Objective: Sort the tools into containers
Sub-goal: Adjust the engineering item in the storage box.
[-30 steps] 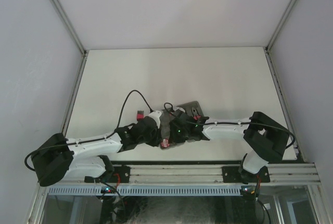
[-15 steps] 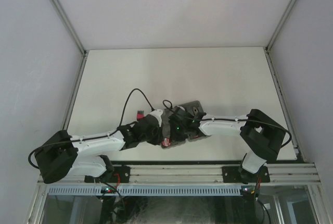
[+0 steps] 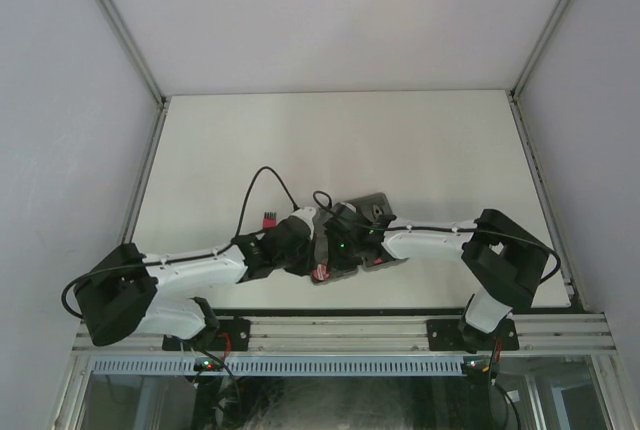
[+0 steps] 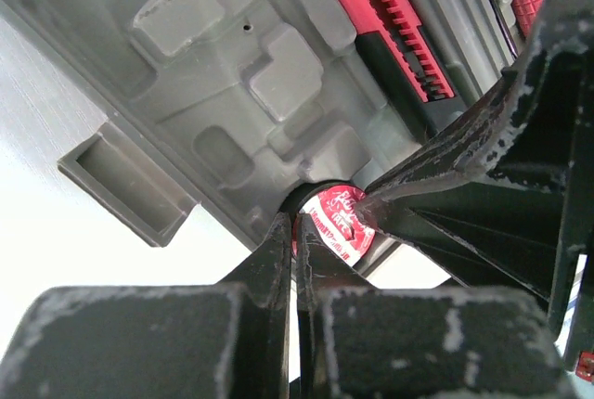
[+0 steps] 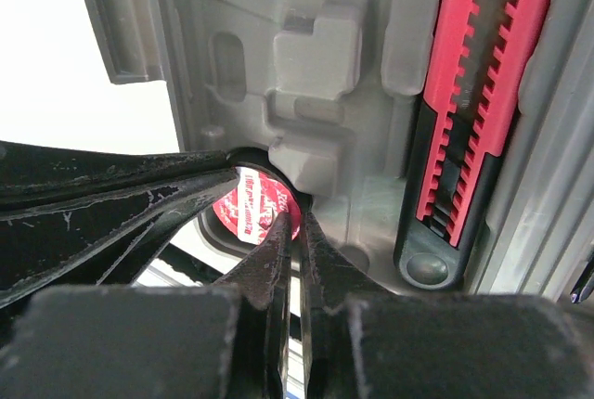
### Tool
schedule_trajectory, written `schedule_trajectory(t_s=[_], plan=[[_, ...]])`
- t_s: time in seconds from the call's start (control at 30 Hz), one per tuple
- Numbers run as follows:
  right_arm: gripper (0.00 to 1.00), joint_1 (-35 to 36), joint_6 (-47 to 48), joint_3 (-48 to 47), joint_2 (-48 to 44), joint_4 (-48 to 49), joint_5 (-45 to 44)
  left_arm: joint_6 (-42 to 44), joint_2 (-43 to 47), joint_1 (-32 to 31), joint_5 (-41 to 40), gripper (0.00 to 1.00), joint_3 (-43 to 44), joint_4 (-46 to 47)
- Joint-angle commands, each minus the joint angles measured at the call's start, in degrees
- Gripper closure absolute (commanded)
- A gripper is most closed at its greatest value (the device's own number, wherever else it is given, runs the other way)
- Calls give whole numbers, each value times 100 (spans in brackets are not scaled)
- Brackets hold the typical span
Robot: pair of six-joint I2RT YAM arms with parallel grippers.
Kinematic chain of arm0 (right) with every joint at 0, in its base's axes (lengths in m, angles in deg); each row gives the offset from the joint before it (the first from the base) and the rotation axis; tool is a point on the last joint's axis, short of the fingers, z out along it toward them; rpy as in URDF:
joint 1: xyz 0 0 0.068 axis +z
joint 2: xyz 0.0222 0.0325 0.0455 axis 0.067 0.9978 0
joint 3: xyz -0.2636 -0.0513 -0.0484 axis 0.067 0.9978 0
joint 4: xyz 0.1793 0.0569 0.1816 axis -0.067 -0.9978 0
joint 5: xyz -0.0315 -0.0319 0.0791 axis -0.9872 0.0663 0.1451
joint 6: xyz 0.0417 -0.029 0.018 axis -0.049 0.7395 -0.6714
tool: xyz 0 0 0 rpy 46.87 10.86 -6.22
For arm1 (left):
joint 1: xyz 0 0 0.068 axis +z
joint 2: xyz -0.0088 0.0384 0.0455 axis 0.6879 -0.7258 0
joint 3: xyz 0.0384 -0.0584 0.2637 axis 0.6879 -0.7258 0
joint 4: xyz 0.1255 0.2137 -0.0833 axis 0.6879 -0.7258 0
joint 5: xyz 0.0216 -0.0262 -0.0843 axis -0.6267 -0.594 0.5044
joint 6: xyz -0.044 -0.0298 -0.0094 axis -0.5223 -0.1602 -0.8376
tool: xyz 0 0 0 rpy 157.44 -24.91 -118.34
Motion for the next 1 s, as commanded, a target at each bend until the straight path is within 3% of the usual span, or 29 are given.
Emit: schedule_trajectory(t_s=[0.0, 0.5, 0.83, 0.97], plan=[[100, 166, 72, -45, -2, 400, -37, -127, -858, -62, -47, 100, -257, -1112], [100, 183, -171, 461, -641, 833, -280, -657, -1859, -424, -817, 100, 305, -1843], [100, 131, -301, 821, -735, 1307, -122, -702, -2256, -534, -783, 100, 444, -1916], [100, 94, -312, 939, -929, 1420, -96, -649, -1990, -547, -681, 100, 296, -1690]])
